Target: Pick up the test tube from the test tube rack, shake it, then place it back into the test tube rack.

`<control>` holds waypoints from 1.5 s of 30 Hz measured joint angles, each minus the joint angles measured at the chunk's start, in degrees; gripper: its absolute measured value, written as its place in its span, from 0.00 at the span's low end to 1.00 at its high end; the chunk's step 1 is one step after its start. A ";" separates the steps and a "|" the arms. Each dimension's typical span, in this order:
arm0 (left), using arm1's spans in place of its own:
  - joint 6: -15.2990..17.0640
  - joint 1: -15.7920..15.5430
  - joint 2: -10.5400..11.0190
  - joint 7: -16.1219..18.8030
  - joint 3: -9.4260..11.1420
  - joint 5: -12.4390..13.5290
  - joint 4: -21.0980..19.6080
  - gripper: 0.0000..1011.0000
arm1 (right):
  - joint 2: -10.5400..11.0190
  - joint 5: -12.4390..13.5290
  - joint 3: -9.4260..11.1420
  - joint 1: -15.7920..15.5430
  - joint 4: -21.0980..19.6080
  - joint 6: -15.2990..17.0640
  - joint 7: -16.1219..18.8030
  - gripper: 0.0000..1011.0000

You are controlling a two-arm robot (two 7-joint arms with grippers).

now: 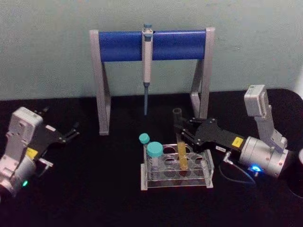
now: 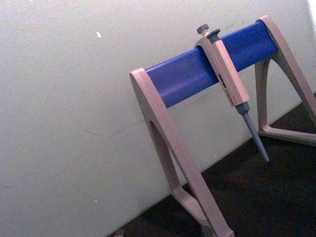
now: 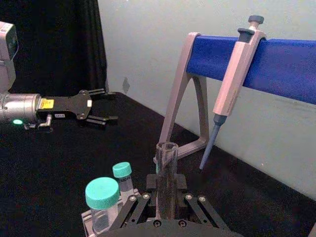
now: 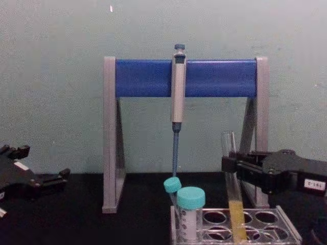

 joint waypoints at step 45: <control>0.00 0.00 0.00 0.00 0.00 0.00 0.00 0.99 | 0.30 -0.10 0.40 -0.62 -0.96 -1.19 -0.22 0.99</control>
